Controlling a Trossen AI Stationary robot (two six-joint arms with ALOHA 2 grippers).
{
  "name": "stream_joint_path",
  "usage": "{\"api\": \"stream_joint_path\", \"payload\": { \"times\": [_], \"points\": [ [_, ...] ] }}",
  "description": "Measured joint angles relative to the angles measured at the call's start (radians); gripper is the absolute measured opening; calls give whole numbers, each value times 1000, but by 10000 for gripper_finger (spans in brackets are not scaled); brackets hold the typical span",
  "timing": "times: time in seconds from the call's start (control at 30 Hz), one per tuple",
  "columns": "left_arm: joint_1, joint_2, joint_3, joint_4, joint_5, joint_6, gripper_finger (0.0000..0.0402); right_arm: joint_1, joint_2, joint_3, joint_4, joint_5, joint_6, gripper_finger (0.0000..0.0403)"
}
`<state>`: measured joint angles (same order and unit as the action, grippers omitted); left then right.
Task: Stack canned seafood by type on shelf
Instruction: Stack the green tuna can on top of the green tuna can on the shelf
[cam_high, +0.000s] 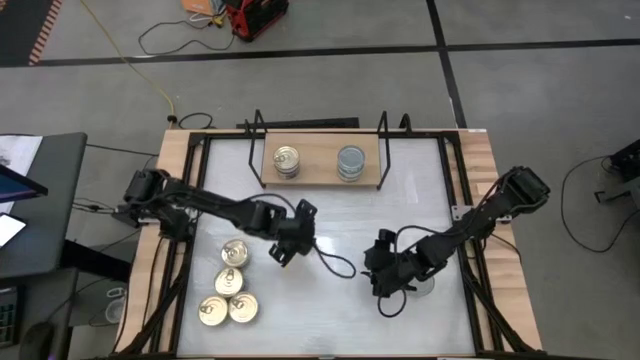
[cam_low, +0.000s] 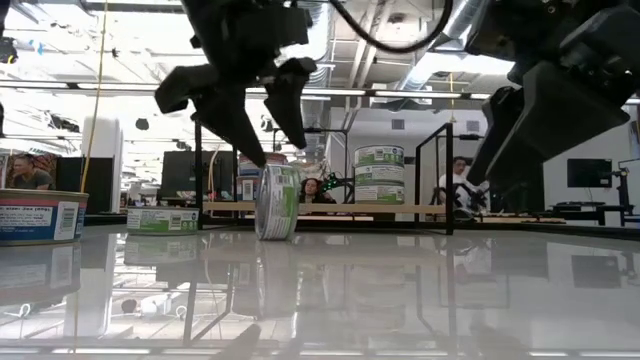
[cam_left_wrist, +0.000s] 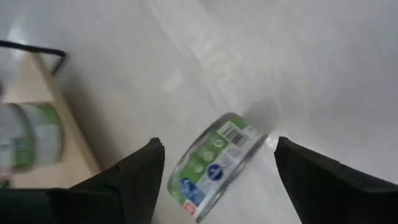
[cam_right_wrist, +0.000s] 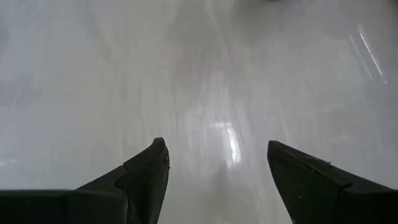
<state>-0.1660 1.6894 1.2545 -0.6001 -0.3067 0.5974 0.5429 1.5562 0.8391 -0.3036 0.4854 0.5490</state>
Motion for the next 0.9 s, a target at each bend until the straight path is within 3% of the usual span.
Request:
{"api": "stream_joint_path", "payload": {
  "times": [0.33, 0.57, 0.77, 0.9],
  "points": [
    [120, 47, 0, -22, 128, 80, 285, 5, 0, 0, 32, 7, -5, 296],
    [119, 99, 0, -57, 94, 147, 271, 4, -1, 0, 66, 10, -31, 296],
    [113, 99, 0, -109, -11, 177, 190, -10, -1, 0, 68, 14, -34, 296],
    [110, 99, -1, -115, -11, 118, 123, -16, -1, 0, 59, 15, -33, 296]
  ]
}}
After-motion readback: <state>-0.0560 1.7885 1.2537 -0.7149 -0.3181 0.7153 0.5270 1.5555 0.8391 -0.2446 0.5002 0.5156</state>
